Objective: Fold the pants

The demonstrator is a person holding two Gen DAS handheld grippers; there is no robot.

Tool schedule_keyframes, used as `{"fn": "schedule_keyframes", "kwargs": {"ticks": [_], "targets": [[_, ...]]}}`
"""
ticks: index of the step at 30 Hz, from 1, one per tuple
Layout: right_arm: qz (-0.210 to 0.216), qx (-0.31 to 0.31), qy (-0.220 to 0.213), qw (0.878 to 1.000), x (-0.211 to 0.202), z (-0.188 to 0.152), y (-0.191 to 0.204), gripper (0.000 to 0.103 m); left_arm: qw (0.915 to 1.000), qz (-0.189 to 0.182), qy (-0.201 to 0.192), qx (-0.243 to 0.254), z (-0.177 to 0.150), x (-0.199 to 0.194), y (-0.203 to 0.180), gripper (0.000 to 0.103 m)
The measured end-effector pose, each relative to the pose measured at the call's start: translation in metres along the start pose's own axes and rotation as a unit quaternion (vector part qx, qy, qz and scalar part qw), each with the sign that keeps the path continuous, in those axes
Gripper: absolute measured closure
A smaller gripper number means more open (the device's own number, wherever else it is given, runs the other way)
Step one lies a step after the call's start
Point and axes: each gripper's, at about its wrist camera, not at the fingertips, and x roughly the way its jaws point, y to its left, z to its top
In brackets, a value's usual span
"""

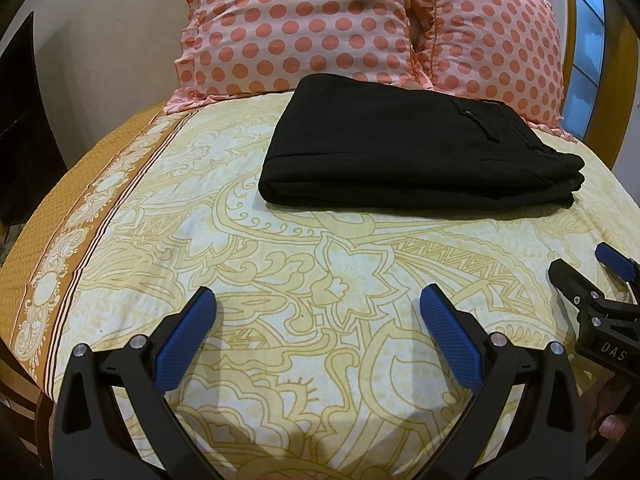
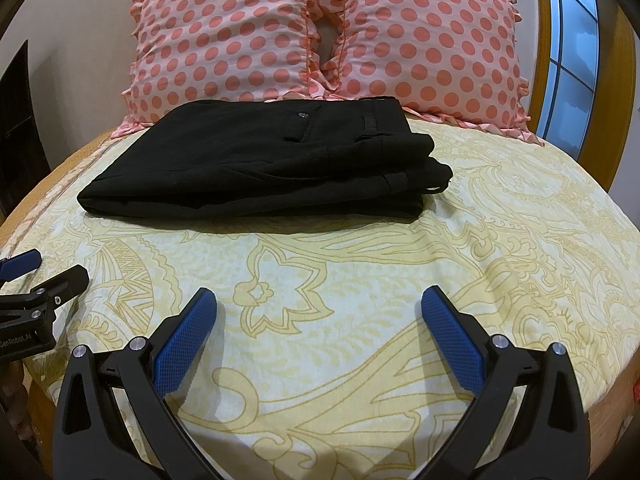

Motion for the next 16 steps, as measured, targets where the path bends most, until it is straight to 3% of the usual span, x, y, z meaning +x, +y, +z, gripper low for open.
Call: {"fn": "schedule_keyframes", "kwargs": {"ticks": [16], "targets": [[-0.001,0.000,-0.001,1.000,-0.0002,-0.0007,0.0003,0.001,1.0000,-0.003,-0.002,0.003,-0.0012,-0.0002,-0.0008,0.002]]}}
